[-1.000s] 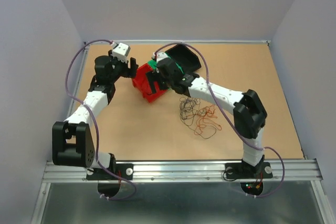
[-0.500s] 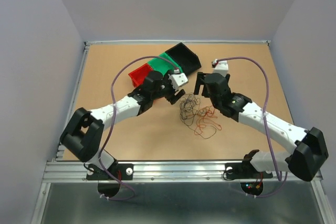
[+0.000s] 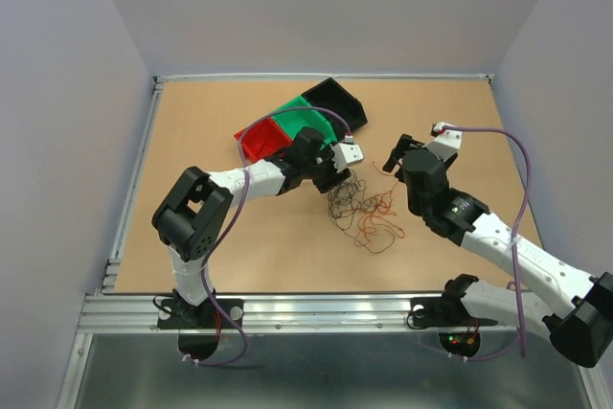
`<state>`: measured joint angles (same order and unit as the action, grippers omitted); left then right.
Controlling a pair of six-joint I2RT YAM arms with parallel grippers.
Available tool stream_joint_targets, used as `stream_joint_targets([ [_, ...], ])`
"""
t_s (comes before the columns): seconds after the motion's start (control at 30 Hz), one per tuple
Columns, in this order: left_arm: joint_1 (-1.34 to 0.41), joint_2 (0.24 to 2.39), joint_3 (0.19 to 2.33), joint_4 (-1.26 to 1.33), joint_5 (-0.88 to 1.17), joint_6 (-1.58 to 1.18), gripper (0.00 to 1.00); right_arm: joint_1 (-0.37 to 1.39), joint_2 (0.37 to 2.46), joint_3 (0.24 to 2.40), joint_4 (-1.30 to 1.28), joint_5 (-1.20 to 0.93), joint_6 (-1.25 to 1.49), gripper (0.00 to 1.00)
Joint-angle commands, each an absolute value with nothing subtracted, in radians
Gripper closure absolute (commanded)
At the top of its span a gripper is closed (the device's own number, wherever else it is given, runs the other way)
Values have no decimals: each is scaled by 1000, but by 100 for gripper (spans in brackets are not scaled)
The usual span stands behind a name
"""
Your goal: Untangle the cables
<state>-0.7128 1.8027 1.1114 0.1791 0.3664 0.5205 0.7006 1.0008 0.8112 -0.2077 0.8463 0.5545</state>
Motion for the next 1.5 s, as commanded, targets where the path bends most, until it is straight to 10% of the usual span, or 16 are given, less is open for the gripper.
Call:
stream_joint_targets([
  [0.0, -719, 1809, 1170, 138, 422, 554, 41, 698, 991, 787, -164, 885, 566, 21],
  [0.8, -718, 1815, 1167, 98, 456, 540, 41, 698, 985, 778, -164, 847, 549, 25],
  [0.97, -719, 1848, 1198, 57, 462, 548, 65, 698, 969, 770, -166, 845, 545, 37],
  [1.07, -718, 1835, 1224, 35, 474, 545, 100, 699, 971, 769, -152, 819, 520, 39],
  [1.47, -712, 1557, 1405, -50, 440, 437, 100, 696, 946, 600, 287, 353, 226, 26],
])
